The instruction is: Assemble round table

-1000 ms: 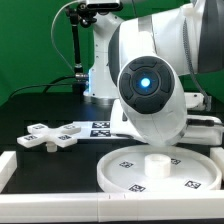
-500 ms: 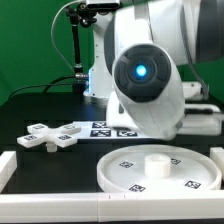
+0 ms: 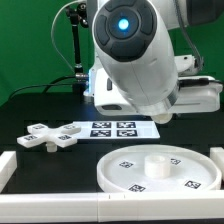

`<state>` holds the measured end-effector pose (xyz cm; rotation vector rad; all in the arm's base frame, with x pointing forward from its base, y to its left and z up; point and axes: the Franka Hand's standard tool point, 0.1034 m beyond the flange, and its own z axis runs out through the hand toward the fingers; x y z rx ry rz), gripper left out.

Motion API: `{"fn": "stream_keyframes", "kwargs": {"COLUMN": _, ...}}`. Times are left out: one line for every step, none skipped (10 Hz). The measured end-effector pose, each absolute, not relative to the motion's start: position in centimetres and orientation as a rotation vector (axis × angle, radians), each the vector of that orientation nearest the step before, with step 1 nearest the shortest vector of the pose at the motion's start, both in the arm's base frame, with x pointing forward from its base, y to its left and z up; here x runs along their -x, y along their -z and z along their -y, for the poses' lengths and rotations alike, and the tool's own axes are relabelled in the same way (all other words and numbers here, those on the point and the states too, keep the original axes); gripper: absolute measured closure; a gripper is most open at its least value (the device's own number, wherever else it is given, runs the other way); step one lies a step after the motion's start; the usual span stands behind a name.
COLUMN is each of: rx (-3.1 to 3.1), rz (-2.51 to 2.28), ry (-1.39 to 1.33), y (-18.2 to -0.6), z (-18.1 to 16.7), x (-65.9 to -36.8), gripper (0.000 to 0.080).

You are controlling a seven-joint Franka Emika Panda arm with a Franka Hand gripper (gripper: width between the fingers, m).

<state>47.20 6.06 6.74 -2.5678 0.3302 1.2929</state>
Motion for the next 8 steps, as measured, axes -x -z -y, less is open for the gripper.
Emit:
{"fn": "stream_keyframes", "kwargs": {"rx": 2.624, "rz": -0.347, "ry": -1.183, "y": -6.4, "z": -6.1, "x": -48.3, "gripper": 0.039}}
{"fn": "stream_keyframes", "kwargs": {"rx": 2.68, "rz": -0.359, "ry": -1.065, "y": -6.5, "z": -6.0, "x": -48.7, "gripper": 0.039}}
{"fn": "stream_keyframes", "kwargs": {"rx": 2.712, "rz": -0.312, "ry": -0.971, "y": -7.0, "z": -5.6, "x": -49.0, "gripper": 0.039}}
{"fn": "stream_keyframes", "kwargs": {"rx": 2.735, "rz": -0.302, "ry": -0.898, "y": -8.1, "z": -5.3, "x": -50.0, "gripper": 0.039}}
{"fn": "stream_keyframes", "kwargs": {"rx": 2.747, "rz": -0.286, "ry": -0.851, "y": -9.1, "z": -5.0, "x": -50.8, "gripper": 0.039}}
{"fn": "stream_keyframes", "kwargs": {"rx": 2.774, "rz": -0.288, "ry": -0.762, "y": -9.7, "z": -4.8, "x": -52.0, "gripper": 0.039}}
{"fn": "stream_keyframes", "kwargs": {"rx": 2.804, "rz": -0.296, "ry": -0.664, "y": -10.3, "z": -4.6, "x": -53.0, "gripper": 0.039}}
{"fn": "stream_keyframes", "kwargs": {"rx": 2.832, "rz": -0.307, "ry": -0.583, "y": -9.9, "z": -4.7, "x": -52.9, "gripper": 0.039}}
